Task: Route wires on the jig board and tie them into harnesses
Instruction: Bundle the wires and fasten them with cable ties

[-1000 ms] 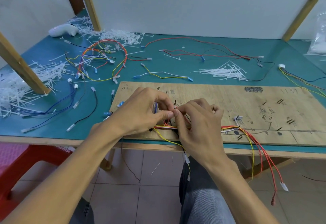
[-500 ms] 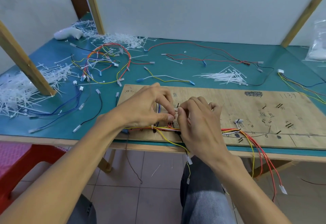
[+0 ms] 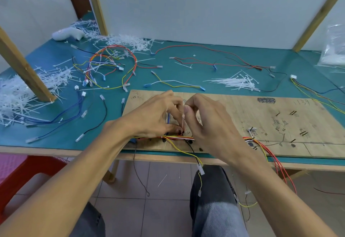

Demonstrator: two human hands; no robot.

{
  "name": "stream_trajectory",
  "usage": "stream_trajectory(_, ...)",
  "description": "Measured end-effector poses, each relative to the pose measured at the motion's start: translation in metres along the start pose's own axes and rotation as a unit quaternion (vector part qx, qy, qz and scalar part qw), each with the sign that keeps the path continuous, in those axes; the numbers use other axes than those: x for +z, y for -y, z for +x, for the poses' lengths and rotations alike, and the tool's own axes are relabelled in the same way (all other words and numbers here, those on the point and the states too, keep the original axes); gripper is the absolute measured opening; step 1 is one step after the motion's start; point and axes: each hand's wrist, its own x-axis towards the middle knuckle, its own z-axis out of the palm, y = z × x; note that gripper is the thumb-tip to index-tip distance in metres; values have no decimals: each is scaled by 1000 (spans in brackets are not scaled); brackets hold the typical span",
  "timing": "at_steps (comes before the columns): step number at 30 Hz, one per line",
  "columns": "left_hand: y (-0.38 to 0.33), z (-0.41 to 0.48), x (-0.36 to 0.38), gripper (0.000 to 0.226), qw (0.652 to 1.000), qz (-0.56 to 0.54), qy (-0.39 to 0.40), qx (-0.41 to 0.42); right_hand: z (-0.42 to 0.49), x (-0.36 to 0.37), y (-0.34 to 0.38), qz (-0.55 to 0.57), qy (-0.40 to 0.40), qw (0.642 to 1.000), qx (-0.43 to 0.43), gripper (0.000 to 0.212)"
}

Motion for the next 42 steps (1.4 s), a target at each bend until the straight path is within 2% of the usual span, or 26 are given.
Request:
stream_trajectory(3, 0, -1, -1, 20, 999, -43, -15, 14, 1, 1, -5, 74, 17, 997, 31, 15)
stream_trajectory(5, -4, 0, -5, 31, 999, -50, -6, 20, -1, 4, -5, 204, 17, 974, 98, 18)
stream_trajectory(7, -6, 1, -7, 39, 999, -36, 5, 7, -5, 10, -3, 287, 10, 950, 122, 22)
stream_trajectory(10, -11, 6, -2, 46, 999, 26, 9, -32, -9, 17, -2, 332, 15, 938, 98, 23)
stream_trajectory(13, -11, 10, 4, 38, 993, 90, 23, -70, -9, 19, -5, 346, 21, 934, 90, 21)
stream_trajectory(18, -18, 13, 5, 27, 984, 133, 45, -110, -16, 17, -7, 349, 37, 934, 61, 18)
stream_trajectory(21, -29, 17, 3, 30, 981, 152, 49, -113, -20, 12, -10, 330, 34, 943, 40, 18)
stream_trajectory(25, -32, 20, 1, 23, 978, 159, 68, -116, -20, 0, -8, 242, 41, 969, 9, 15)
stream_trajectory(27, -32, 19, 2, 22, 978, 161, 57, -118, -14, -11, -12, 228, 43, 973, 20, 12)
stream_trajectory(30, -28, 19, 5, 20, 980, 167, 46, -103, 6, -34, -40, 242, -38, 963, 116, 9)
stream_trajectory(32, -26, 20, 7, 26, 978, 178, 50, -99, 29, -50, -76, 182, -112, 956, 200, 14)
stream_trajectory(34, -26, 21, 9, 29, 976, 188, 43, -97, 50, -66, -120, 97, -152, 945, 273, 17)
stream_trajectory(36, -27, 21, 10, 29, 975, 199, 28, -96, 63, -76, -162, 11, -142, 933, 329, 15)
stream_trajectory(38, -27, 20, 11, 28, 974, 203, 25, -97, 65, -79, -192, -69, -95, 922, 370, 22)
stream_trajectory(40, -26, 19, 11, 28, 974, 200, 31, -102, 63, -77, -208, -118, -62, 916, 380, 28)
stream_trajectory(42, -25, 18, 11, 30, 974, 196, 39, -109, 63, -75, -214, -126, -63, 916, 375, 24)
